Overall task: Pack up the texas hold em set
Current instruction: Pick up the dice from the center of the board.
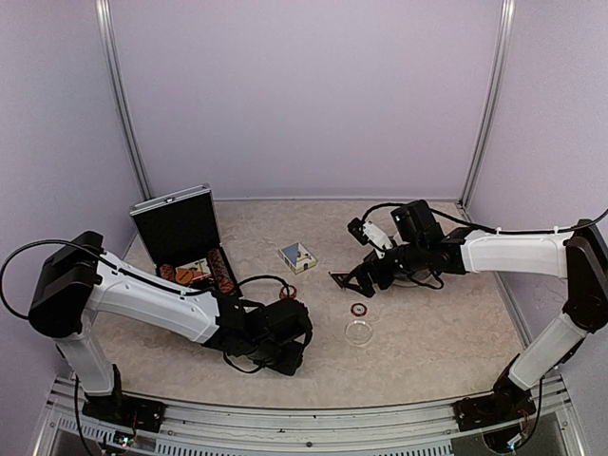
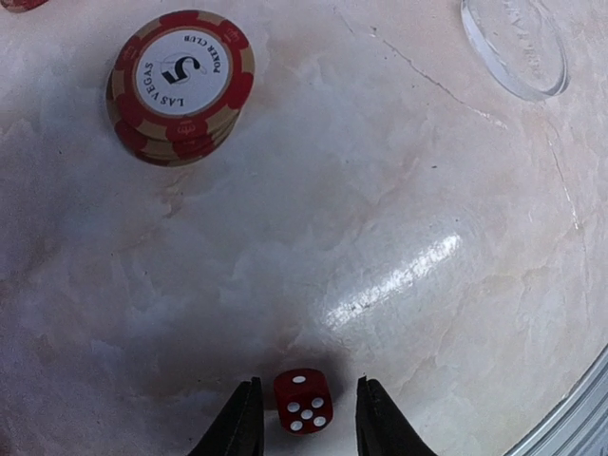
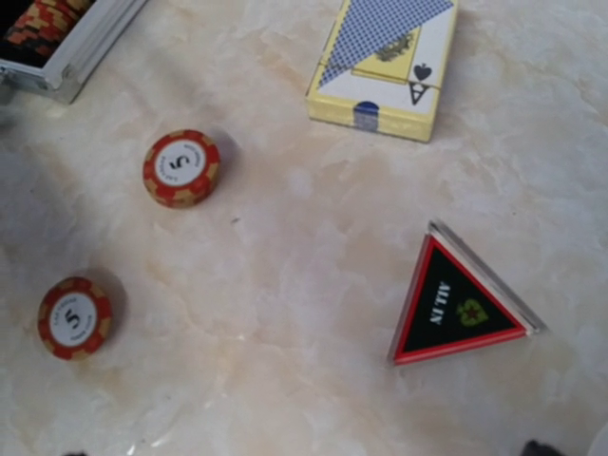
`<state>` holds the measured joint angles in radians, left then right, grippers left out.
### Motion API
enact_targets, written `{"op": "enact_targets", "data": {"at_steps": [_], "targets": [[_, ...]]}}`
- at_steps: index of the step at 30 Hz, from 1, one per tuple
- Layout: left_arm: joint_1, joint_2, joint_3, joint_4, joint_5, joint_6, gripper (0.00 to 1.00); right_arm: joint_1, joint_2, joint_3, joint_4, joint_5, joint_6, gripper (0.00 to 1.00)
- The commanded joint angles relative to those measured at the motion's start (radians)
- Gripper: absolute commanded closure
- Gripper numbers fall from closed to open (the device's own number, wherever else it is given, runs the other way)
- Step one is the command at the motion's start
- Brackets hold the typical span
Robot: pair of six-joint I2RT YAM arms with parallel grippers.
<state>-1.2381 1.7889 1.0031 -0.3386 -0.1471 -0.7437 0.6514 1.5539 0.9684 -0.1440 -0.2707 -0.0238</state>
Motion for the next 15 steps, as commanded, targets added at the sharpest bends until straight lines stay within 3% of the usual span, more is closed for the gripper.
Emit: {"op": "enact_targets", "data": {"at_steps": [1, 15], "targets": [[-0.006, 0.013, 0.032, -0.032, -0.04, -0.011, 0.67, -0.004, -0.015, -0.01, 0.017, -0.022, -0.005, 0.01], [-0.008, 0.03, 0.06, -0.077, -0.048, -0.004, 0.76, -0.005, -0.008, -0.007, 0.015, -0.039, -0.01, 0.01]]}}
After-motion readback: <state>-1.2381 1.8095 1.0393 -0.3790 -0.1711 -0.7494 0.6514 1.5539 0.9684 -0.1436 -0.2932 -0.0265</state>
